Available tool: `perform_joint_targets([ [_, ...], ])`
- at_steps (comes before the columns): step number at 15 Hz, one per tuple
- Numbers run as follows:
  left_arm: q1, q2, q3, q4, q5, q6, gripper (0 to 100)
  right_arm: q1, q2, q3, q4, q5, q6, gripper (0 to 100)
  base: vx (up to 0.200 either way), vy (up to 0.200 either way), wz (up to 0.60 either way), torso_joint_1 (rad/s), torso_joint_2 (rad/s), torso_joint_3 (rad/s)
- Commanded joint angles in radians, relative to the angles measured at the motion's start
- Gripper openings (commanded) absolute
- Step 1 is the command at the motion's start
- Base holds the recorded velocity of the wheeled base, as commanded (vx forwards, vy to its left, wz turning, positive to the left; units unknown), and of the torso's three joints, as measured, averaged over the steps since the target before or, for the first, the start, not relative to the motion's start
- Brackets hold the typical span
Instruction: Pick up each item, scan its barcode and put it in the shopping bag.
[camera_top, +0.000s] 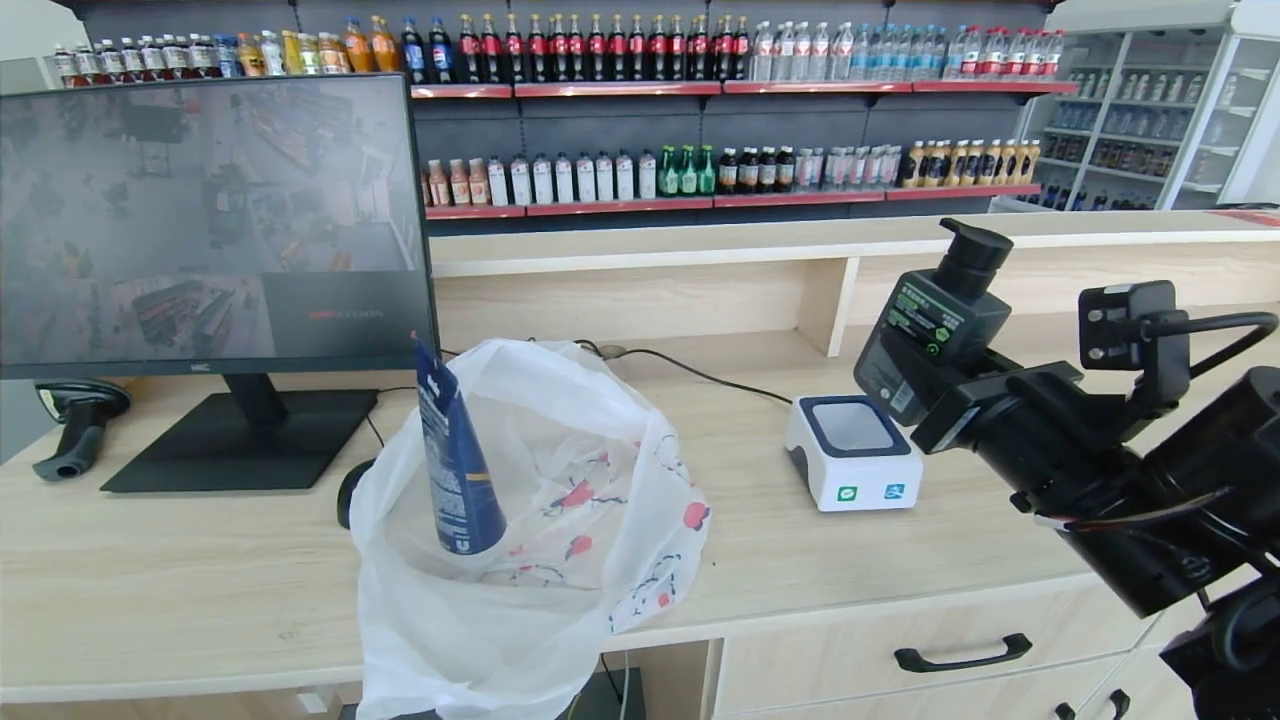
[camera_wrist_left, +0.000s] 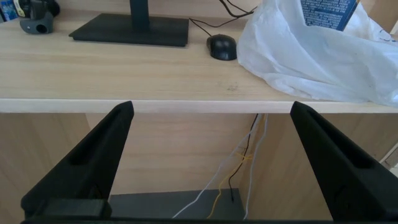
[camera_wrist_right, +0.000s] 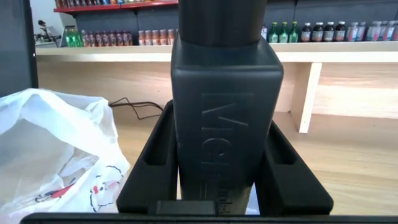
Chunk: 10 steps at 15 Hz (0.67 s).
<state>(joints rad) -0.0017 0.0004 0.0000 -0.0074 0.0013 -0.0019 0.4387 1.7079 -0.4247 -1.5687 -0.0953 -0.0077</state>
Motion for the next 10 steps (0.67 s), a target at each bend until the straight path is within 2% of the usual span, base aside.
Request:
perform_joint_targets([
  [1,0.002,0.000,0.000,0.000,0.000,-0.001,100,0.000,-0.019,-0.006,-0.002,0.003,-0.011,0,0.000,0.000,0.00,0.000,0.00,0.000],
  [4,0.000,0.000,0.000,0.000,0.000,-0.001,100,-0.015,-0.008,-0.048,-0.002,0.085,-0.107,0,0.000,0.000,0.00,0.000,0.00,0.000],
  [7,0.000,0.000,0.000,0.000,0.000,-0.001,100,-0.034,0.045,-0.071,-0.002,0.203,-0.357,0,0.000,0.000,0.00,0.000,0.00,0.000],
  [10,0.000,0.000,0.000,0.000,0.000,-0.001,100,-0.038,0.121,-0.105,-0.002,0.278,-0.457,0,0.000,0.000,0.00,0.000,0.00,0.000],
])
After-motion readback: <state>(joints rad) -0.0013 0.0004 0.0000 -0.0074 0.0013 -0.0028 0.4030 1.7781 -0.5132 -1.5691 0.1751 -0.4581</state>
